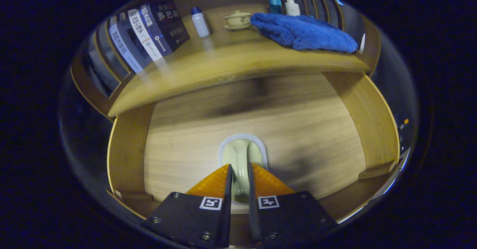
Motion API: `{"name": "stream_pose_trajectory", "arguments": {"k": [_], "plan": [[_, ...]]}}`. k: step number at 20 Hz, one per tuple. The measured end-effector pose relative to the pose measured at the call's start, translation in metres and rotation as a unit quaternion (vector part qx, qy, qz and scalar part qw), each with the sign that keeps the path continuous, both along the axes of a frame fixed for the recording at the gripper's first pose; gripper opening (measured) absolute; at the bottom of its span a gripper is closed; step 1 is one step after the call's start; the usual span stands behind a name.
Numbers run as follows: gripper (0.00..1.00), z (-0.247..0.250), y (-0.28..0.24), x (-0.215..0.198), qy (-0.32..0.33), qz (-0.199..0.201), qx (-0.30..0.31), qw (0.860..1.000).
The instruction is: Pull open the drawer, take out the items inside it, and place them on the countertop above the cabinet.
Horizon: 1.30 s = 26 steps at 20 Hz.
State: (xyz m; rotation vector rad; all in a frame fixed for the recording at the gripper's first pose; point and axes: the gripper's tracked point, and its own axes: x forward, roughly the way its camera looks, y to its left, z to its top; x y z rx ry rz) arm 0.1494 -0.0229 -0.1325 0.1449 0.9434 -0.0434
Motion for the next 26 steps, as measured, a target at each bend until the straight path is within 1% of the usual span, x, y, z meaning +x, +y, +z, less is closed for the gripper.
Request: {"name": "stream_pose_trajectory", "arguments": {"k": [1,2,3,5,6,10,12,14,16,20,22,26], "plan": [[0.21,0.004,-0.001,0.006,-0.022,0.004,-0.004,1.0],[0.15,0.008,0.001,0.006,-0.035,0.013,-0.009,0.999],[0.15,0.01,0.002,0.006,-0.044,0.025,-0.012,0.999],[0.15,0.017,0.016,0.002,-0.068,0.059,0.013,0.996],[0.15,0.022,0.019,-0.001,-0.08,0.07,0.018,0.994],[0.15,0.054,0.015,-0.005,-0.156,0.069,0.019,0.985],[0.15,0.068,0.016,-0.01,-0.2,0.086,0.009,0.976],[0.15,0.079,0.014,-0.016,-0.24,0.094,-0.008,0.966],[0.15,0.093,0.017,-0.023,-0.283,0.099,-0.009,0.954],[0.15,0.106,0.018,-0.036,-0.351,0.112,-0.043,0.929],[0.15,0.111,0.016,-0.044,-0.371,0.098,-0.052,0.922],[0.15,0.138,0.019,-0.054,-0.419,0.077,-0.059,0.903]]}}
